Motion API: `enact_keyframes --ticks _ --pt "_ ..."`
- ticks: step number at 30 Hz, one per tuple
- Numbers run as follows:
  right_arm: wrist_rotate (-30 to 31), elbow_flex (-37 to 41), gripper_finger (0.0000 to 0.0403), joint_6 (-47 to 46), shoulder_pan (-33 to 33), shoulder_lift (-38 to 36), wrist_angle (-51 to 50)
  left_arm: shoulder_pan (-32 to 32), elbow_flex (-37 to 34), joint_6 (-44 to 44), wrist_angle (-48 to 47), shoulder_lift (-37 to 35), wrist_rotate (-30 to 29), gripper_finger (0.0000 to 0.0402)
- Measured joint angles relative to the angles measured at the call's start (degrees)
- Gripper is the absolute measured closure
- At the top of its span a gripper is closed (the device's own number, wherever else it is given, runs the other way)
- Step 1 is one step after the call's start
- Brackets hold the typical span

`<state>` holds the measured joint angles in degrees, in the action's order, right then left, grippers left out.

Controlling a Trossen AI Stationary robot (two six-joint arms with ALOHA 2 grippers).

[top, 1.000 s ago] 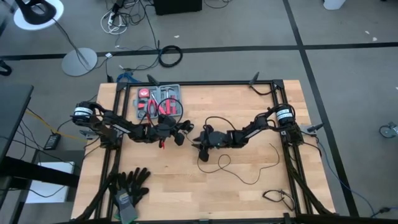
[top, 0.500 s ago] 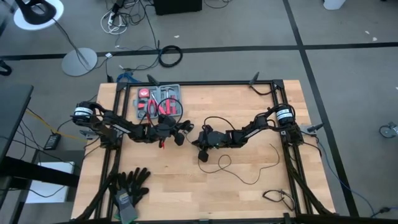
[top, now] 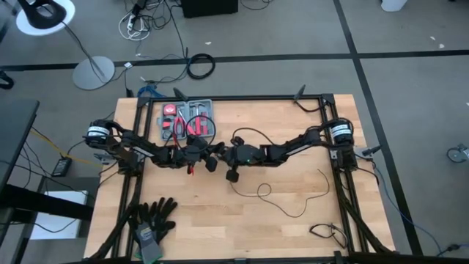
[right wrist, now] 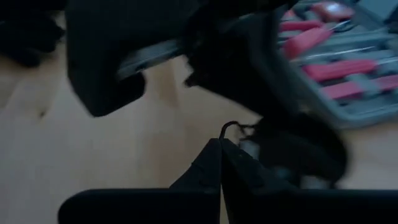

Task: Coil cords
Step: Coil the black wire onto the spool

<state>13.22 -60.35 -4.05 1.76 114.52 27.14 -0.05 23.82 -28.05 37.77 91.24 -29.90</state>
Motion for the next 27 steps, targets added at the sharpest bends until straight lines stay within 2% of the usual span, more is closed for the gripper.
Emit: enact_keyframes --ticks 9,15,19,27 --pt "9.0 0.0 0.0403 3.2 -2.6 -9.2 -12.8 0.0 0.1 0.7 -0.2 0.0 0.6 0.0402" --pt "12.4 0.0 0.0403 2.4 -4.2 -12.0 -19.2 0.0 0.1 0.7 -0.3 -0.1 1.1 0.0402" --pt "18.3 0.0 0.0403 0.8 -4.3 -12.4 -22.5 0.0 0.1 0.7 -0.4 -0.1 1.1 0.0402" --pt "15.5 0.0 0.0403 -0.9 -3.5 -12.6 -26.1 0.0 0.1 0.8 -0.5 -0.1 1.1 0.0402"
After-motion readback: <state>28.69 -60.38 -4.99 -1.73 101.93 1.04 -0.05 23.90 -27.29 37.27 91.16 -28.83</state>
